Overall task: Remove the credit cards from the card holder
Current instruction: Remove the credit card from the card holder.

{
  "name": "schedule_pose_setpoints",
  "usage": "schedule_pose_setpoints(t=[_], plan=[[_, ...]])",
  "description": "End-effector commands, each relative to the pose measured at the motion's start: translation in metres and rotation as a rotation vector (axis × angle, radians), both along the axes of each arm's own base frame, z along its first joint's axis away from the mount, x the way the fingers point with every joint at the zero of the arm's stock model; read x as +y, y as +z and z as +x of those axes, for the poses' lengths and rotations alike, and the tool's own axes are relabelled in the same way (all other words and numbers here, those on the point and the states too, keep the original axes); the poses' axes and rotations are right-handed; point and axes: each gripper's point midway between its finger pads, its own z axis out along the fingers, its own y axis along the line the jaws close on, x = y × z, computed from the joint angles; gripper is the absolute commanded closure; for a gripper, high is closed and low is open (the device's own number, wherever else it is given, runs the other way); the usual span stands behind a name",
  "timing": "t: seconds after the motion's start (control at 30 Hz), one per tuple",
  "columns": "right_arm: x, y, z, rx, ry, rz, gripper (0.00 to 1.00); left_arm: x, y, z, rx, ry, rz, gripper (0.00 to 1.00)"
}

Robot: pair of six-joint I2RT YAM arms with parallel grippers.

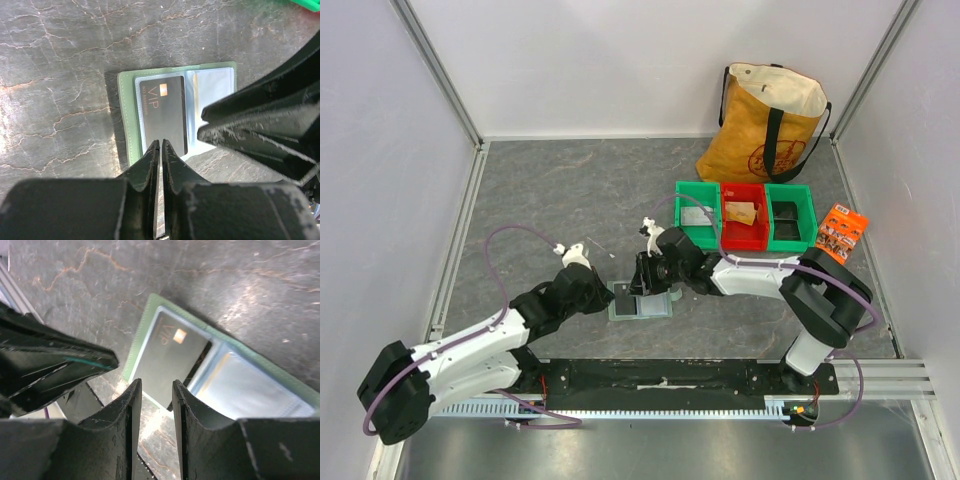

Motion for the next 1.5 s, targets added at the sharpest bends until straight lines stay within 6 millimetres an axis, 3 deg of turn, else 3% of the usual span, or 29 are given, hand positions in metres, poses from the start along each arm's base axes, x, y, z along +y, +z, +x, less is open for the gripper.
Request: schedule_pose_setpoints(t=[0.0,0.07,0.2,0.4,0.63,1.0,1.2,1.47], plan=[[-0.012,-0.002,0.016,-0.024,-0.067,-0.015,0.63,-0.009,0.027,0.009,-0.044,0.015,-0.064,0.89],[-0.013,-0.004,0.017,-0.019,-0.068,-0.010,0.63,-0.018,0.030,0.010,-0.048,-0.018,-0.084,0.89],[-0.010,-0.011,0.016,0.010,-0.065,0.006,0.64,-0.025,0.012,0.013,0.004,-0.040,-0.053,0.91],[-0.009,-0.020,0.014,0.059,-0.074,0.051,0.65,-0.008,-0.036,0.005,0.090,0.042,-0.039,0.96],[-0.012,-0.037,0.007,0.115,-0.065,0.074,0.67,0.004,-0.060,-0.009,0.142,0.117,-0.094,0.98],[-0.010,-0.038,-0.001,0.154,-0.048,0.160,0.73,0.007,-0.065,-0.014,0.158,0.123,-0.097,0.98],[-0.012,-0.031,-0.006,0.156,-0.020,0.230,0.73,0.008,-0.067,-0.015,0.167,0.126,-0.094,0.98],[-0.015,-0.036,-0.010,0.181,-0.003,0.276,0.73,0.007,-0.067,-0.015,0.170,0.124,-0.094,0.98]])
